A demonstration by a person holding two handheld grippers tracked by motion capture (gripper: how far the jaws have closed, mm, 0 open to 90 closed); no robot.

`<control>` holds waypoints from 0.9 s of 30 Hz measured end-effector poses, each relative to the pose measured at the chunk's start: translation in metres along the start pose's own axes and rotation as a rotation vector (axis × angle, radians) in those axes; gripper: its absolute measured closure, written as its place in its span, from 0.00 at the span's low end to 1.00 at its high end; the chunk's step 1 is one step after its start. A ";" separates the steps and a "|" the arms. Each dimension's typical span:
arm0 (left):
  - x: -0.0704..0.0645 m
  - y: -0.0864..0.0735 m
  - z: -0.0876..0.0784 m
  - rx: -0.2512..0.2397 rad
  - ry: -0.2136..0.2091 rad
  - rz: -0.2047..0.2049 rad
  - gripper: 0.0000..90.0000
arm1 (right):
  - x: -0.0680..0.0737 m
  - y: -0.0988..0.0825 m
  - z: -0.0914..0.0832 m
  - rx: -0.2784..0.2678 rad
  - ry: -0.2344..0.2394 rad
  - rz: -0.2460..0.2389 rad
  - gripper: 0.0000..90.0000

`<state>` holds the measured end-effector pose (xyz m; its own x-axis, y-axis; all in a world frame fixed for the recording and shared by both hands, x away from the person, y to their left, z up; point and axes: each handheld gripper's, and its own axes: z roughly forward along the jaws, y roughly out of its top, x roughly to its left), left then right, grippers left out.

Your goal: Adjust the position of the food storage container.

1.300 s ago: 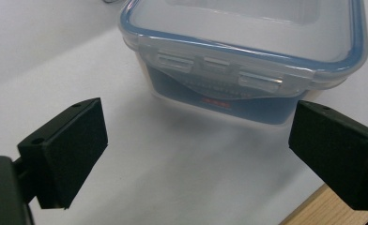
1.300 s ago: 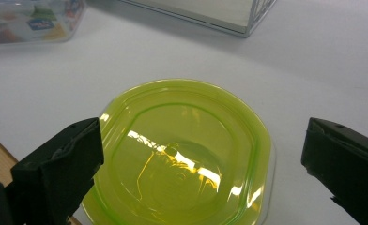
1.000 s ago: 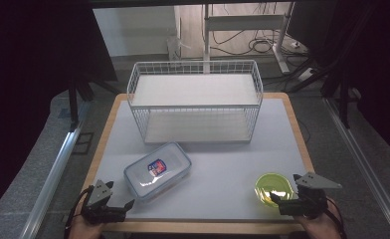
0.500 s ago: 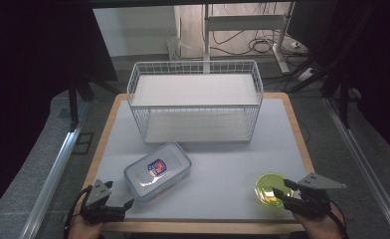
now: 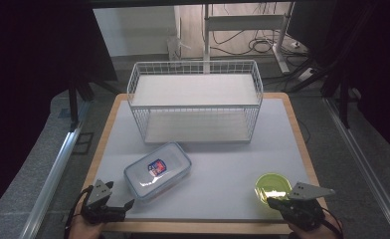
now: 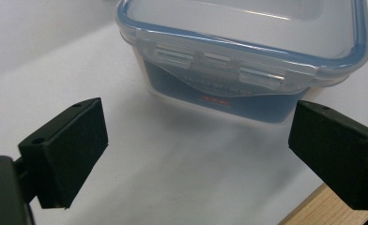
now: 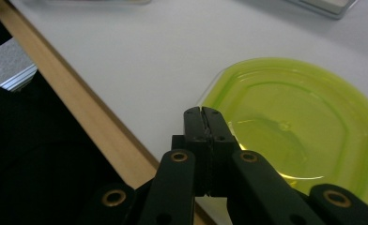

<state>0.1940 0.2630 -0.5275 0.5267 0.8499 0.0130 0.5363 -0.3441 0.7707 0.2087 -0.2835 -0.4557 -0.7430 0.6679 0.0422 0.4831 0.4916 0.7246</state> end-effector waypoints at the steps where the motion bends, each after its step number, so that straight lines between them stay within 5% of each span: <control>1: 0.000 0.000 0.000 0.000 0.000 0.000 0.05 | 0.000 0.000 0.000 0.000 0.000 0.000 0.99; 7: 0.000 0.000 0.001 0.005 -0.003 -0.001 0.05 | 0.007 -0.005 0.003 0.045 0.034 -0.025 0.99; 16: 0.000 0.000 0.002 0.013 -0.006 0.003 0.06 | -0.003 -0.009 0.012 0.080 0.053 0.009 0.99; 27: 0.000 0.000 0.003 0.020 -0.009 0.005 0.06 | -0.020 -0.011 0.023 0.109 0.017 0.040 0.99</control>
<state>0.1957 0.2618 -0.5297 0.5357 0.8443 0.0111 0.5465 -0.3567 0.7577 0.2284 -0.2894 -0.4801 -0.7293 0.6793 0.0816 0.5593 0.5233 0.6430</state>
